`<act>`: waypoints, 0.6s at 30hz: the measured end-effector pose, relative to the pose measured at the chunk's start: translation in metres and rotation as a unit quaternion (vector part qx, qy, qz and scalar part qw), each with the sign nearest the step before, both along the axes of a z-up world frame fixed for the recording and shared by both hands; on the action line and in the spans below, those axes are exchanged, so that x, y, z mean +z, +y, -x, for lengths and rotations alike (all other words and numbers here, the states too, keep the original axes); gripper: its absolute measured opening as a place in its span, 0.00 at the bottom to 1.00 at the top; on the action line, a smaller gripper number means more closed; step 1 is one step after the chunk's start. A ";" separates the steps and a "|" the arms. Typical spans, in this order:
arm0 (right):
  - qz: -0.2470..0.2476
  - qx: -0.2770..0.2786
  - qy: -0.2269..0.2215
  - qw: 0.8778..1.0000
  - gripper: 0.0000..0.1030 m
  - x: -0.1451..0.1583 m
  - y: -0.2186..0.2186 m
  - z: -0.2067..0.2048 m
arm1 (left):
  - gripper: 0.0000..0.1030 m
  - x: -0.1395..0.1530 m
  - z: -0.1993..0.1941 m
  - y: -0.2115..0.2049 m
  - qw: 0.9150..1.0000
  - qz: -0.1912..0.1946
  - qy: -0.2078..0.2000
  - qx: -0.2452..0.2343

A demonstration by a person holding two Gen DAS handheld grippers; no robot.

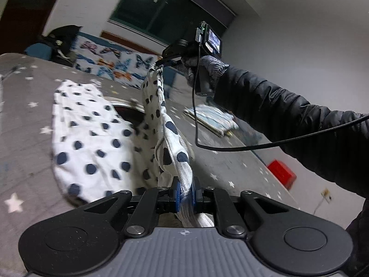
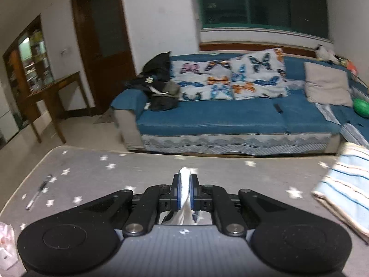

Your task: Fold clothes

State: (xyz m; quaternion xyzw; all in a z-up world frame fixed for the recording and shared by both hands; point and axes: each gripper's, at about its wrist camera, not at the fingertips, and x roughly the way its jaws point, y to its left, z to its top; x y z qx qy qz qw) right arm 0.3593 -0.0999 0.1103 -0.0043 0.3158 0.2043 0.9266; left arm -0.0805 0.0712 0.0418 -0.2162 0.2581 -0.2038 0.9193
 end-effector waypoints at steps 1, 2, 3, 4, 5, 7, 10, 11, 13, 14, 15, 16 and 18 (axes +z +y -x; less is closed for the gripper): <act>0.004 0.008 -0.001 1.000 0.06 -0.001 0.015 0.001 | 0.10 0.000 0.004 0.005 1.000 0.004 -0.001 0.007; 0.010 0.015 -0.003 1.000 0.06 -0.003 0.031 0.002 | 0.10 0.000 0.007 0.011 1.000 0.008 -0.001 0.015; 0.016 0.022 -0.003 1.000 0.06 -0.006 0.047 0.002 | 0.10 -0.002 0.009 0.015 1.000 0.010 0.002 0.022; 0.022 0.029 -0.003 0.999 0.06 -0.009 0.062 0.003 | 0.10 -0.003 0.012 0.020 1.000 0.013 0.005 0.028; 0.028 0.035 -0.003 0.999 0.06 -0.012 0.077 0.003 | 0.10 -0.005 0.013 0.024 0.999 0.016 0.008 0.035; 0.039 0.050 -0.002 0.998 0.06 -0.019 0.105 0.005 | 0.10 -0.010 0.017 0.032 0.999 0.021 0.016 0.047; 0.053 0.067 0.003 0.996 0.06 -0.033 0.142 0.008 | 0.10 -0.015 0.022 0.041 0.997 0.029 0.026 0.061; 0.057 0.071 0.004 0.996 0.06 -0.037 0.151 0.009 | 0.10 -0.017 0.022 0.043 0.997 0.034 0.030 0.063; 0.067 0.076 0.006 0.995 0.06 -0.047 0.171 0.013 | 0.10 -0.020 0.023 0.046 0.996 0.041 0.037 0.068; 0.069 0.078 0.009 0.994 0.06 -0.052 0.180 0.014 | 0.10 -0.021 0.024 0.048 0.996 0.043 0.040 0.071; 0.068 0.082 0.014 0.994 0.06 -0.057 0.187 0.016 | 0.10 -0.022 0.024 0.049 0.995 0.044 0.045 0.074; 0.065 0.088 0.018 0.994 0.06 -0.061 0.192 0.017 | 0.10 -0.023 0.025 0.050 0.995 0.045 0.049 0.078; 0.045 0.108 0.040 0.992 0.07 -0.067 0.200 0.020 | 0.10 -0.026 0.027 0.052 0.994 0.045 0.056 0.083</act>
